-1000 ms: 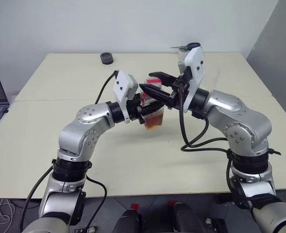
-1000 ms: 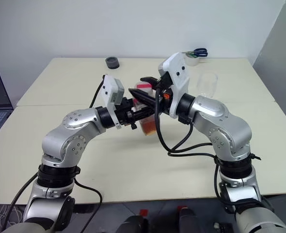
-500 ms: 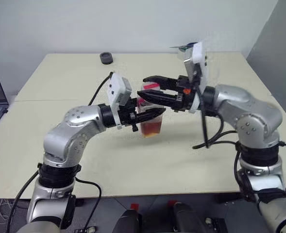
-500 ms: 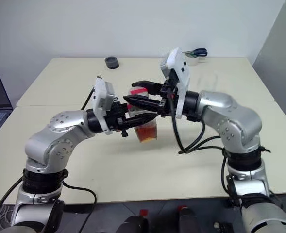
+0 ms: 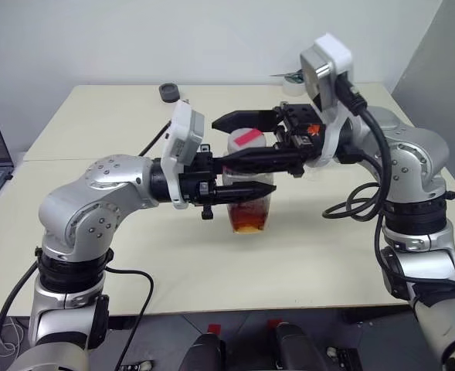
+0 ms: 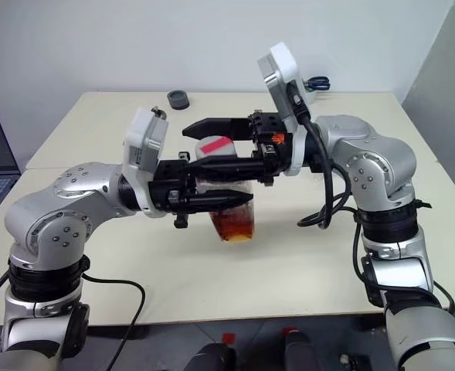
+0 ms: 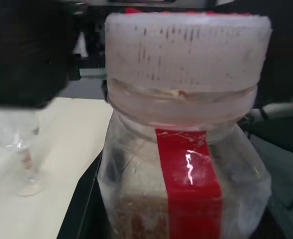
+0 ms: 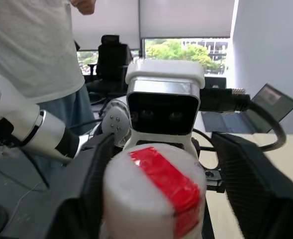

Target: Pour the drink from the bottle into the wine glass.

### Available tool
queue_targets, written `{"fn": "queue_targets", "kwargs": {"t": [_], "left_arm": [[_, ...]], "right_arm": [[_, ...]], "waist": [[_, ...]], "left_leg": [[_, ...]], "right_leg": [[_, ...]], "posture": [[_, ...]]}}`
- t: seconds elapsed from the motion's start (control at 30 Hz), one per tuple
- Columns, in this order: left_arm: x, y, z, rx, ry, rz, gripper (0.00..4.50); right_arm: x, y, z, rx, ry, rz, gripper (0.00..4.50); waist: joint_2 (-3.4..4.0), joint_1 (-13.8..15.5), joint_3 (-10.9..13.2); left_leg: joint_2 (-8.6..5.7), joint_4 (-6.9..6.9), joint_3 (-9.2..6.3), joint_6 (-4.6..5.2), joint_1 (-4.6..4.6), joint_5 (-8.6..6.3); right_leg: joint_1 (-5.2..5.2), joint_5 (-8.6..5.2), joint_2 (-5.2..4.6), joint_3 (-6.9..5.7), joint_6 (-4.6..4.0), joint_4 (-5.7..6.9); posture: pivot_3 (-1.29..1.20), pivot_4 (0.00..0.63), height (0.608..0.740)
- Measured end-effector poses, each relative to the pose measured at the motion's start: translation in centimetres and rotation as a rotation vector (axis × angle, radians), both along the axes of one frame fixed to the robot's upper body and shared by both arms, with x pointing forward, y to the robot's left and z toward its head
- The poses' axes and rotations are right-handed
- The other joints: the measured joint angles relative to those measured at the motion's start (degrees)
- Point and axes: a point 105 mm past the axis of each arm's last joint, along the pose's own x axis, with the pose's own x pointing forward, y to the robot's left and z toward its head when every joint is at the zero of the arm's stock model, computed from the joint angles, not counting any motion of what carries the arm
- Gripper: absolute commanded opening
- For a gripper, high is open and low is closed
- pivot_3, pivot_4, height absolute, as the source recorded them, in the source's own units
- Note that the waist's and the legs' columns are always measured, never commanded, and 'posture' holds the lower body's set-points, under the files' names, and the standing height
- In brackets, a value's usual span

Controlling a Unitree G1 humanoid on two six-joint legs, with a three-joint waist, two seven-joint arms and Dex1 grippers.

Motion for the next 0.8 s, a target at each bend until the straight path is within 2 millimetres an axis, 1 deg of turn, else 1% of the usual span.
{"fn": "queue_targets", "kwargs": {"t": [0.03,0.17,0.23,0.27,0.33,0.5,0.6,0.8], "left_arm": [[0.1,0.0,0.0,0.000,-0.005,0.008,1.76],[1.3,0.4,0.0,-0.016,-0.008,0.090,1.76],[1.8,0.6,0.2,-0.035,-0.017,0.129,1.76],[2.0,0.5,0.2,-0.044,-0.019,0.145,1.76],[2.3,0.5,-0.1,-0.061,-0.016,0.175,1.76],[3.9,0.8,-1.9,-0.073,-0.015,0.293,1.76],[4.4,0.7,-1.9,-0.087,-0.029,0.325,1.76],[4.5,0.2,-2.2,-0.085,-0.038,0.324,1.76]], "right_arm": [[0.4,-0.4,-0.2,-0.008,0.011,-0.032,4.48],[1.2,-3.0,-1.6,-0.011,0.070,-0.179,4.48],[1.4,-3.9,-2.4,-0.017,0.099,-0.250,4.48],[1.4,-4.1,-2.8,-0.017,0.103,-0.282,4.48],[1.2,-4.0,-2.8,-0.007,0.083,-0.330,4.48],[1.1,-3.0,-2.3,0.048,0.027,-0.424,4.48],[1.2,-2.4,-2.0,0.077,0.020,-0.456,4.48],[1.6,-1.7,-1.5,0.103,-0.005,-0.504,4.48]], "waist": [[0.00,0.04,0.00],[-0.01,0.32,0.01],[-0.03,0.28,0.02],[-0.02,0.26,0.02],[-0.02,-0.07,0.02],[-0.01,0.11,0.02],[-0.01,0.22,0.02],[-0.01,0.19,0.02]], "left_leg": [[0.00,0.00,0.00,0.00,0.00,0.00],[-0.01,0.00,-0.03,0.00,-0.05,0.00],[-0.01,0.00,-0.01,0.00,-0.06,0.00],[0.00,-0.02,-0.01,0.00,-0.06,0.00],[0.02,-0.06,0.04,0.00,-0.04,0.00],[0.03,-0.02,0.03,-0.01,-0.02,0.01],[0.00,0.01,0.02,-0.01,-0.04,0.01],[0.00,-0.01,0.02,-0.01,-0.05,0.01]], "right_leg": [[0.00,0.00,-0.01,0.00,0.00,-0.01],[0.02,0.00,-0.03,0.02,0.00,-0.08],[0.00,0.00,-0.04,0.06,0.00,-0.07],[-0.01,0.00,-0.04,0.08,0.00,-0.06],[-0.07,0.00,-0.02,0.11,0.00,0.00],[-0.05,0.00,0.00,0.12,0.00,0.02],[-0.03,0.00,-0.02,0.10,0.00,-0.01],[-0.04,0.00,-0.02,0.07,0.00,-0.02]], "posture": [[0.00,0.150,0.740],[0.00,0.150,0.740],[0.00,0.150,0.740],[0.00,0.150,0.740],[0.00,0.150,0.740],[0.00,0.150,0.740],[0.00,0.150,0.740],[0.00,0.150,0.740]]}}
